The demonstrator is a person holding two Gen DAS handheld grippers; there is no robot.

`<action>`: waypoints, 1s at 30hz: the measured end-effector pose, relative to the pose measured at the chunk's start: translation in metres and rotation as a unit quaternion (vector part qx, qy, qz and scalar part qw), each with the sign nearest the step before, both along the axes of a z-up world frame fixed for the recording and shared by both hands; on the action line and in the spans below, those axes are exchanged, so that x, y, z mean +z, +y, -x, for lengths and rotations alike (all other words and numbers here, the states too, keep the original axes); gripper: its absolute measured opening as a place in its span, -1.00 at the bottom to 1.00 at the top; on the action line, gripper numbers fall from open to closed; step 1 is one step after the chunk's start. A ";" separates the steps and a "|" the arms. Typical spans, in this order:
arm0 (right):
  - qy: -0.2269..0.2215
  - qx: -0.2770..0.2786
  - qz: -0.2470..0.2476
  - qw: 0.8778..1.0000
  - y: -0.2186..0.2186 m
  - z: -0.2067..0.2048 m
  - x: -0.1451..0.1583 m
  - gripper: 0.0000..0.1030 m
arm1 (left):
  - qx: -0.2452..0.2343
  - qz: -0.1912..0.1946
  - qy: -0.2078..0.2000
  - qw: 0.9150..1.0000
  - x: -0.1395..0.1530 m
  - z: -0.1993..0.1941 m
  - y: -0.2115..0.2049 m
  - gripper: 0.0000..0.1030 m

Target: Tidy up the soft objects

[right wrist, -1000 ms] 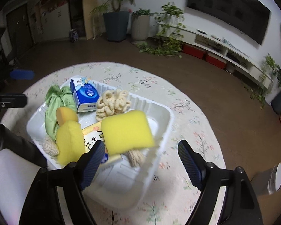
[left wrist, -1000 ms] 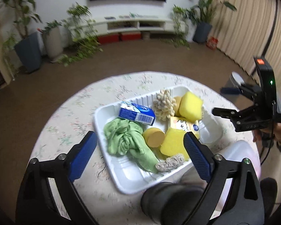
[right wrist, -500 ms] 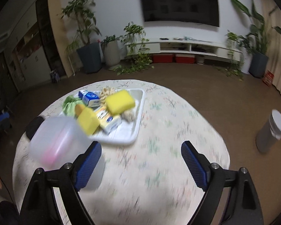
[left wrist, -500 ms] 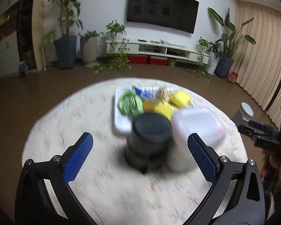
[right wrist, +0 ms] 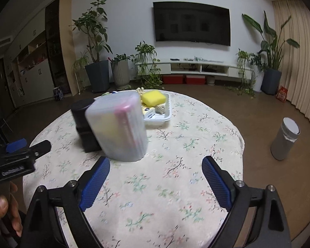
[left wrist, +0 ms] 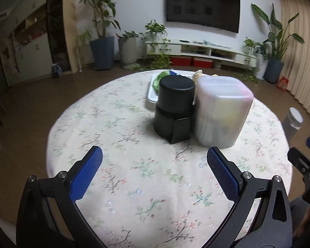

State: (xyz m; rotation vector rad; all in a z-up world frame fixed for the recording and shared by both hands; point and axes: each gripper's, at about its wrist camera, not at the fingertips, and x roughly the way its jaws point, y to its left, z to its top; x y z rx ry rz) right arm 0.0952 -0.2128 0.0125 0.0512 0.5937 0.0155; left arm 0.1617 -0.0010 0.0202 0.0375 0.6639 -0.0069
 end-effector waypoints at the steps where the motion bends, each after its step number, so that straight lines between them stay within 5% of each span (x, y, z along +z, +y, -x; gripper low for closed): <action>1: -0.001 0.002 0.002 1.000 0.003 0.004 0.000 0.80 | 0.003 -0.004 -0.003 1.000 0.001 0.005 -0.001 0.99; 30: -0.001 -0.011 0.024 1.000 0.016 0.012 0.002 0.80 | -0.008 0.047 -0.007 0.999 0.004 0.019 0.004 0.99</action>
